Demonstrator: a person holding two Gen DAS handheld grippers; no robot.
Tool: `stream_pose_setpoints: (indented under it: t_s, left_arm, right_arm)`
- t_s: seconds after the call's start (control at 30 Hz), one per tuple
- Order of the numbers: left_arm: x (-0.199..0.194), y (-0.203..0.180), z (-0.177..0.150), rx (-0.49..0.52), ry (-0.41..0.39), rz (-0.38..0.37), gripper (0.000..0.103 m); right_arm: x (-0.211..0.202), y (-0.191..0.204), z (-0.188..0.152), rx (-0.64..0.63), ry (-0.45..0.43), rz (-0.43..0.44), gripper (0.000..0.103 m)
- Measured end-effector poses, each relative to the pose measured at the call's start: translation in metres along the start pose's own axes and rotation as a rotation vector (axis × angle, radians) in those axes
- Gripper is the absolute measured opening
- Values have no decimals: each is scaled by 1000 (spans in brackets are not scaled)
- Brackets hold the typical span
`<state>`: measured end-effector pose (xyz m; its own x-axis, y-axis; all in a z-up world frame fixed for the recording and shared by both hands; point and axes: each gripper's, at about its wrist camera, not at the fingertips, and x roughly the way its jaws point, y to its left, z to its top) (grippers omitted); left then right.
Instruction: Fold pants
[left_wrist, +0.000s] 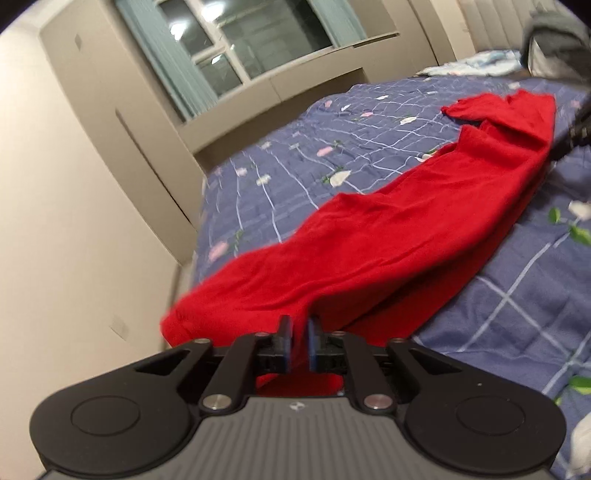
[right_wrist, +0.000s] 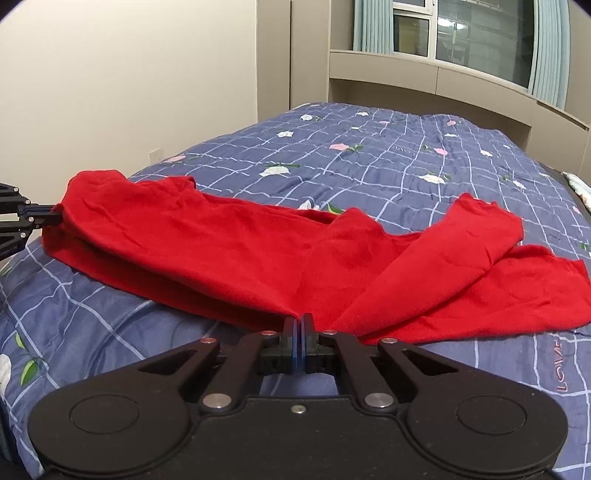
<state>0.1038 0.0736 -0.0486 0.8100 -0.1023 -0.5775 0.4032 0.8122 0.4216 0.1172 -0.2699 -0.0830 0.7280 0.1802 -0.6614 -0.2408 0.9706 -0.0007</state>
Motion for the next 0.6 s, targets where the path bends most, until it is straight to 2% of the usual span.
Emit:
stream_pose_setpoints:
  t_s: [0.13,0.23,0.3,0.33,0.4,0.5,0.57,0.6]
  left_arm:
    - [-9,14,-9,-190,10,-35,60]
    - [-21,30,-19,-383,14,-23,69]
    - [-26,47,-29,-552,25,-24,71]
    - [-26,58,-34,-634,29,-21,72]
    - [-22,81,-45,-807,44,-25,72]
    - [-7,114,-59,-1034,66,-52,70]
    - [4,129,-67,-1145,77,-80,68]
    - [11,135,-70,-1199,101,-86,64]
  right_arm:
    - [3,1,-6,9,11,-3,10]
    - [5,3,-8,12,17,-4,20]
    - [4,5,-8,5,11,-8,36]
    - [3,6,-8,3,4,-7,40]
    - [0,9,-7,5,-11,-2,58]
    - [-3,12,-5,1,-30,0,69]
    - [-6,14,-3,-7,-43,-10,78]
    - [-7,14,-3,-4,-50,-13,81]
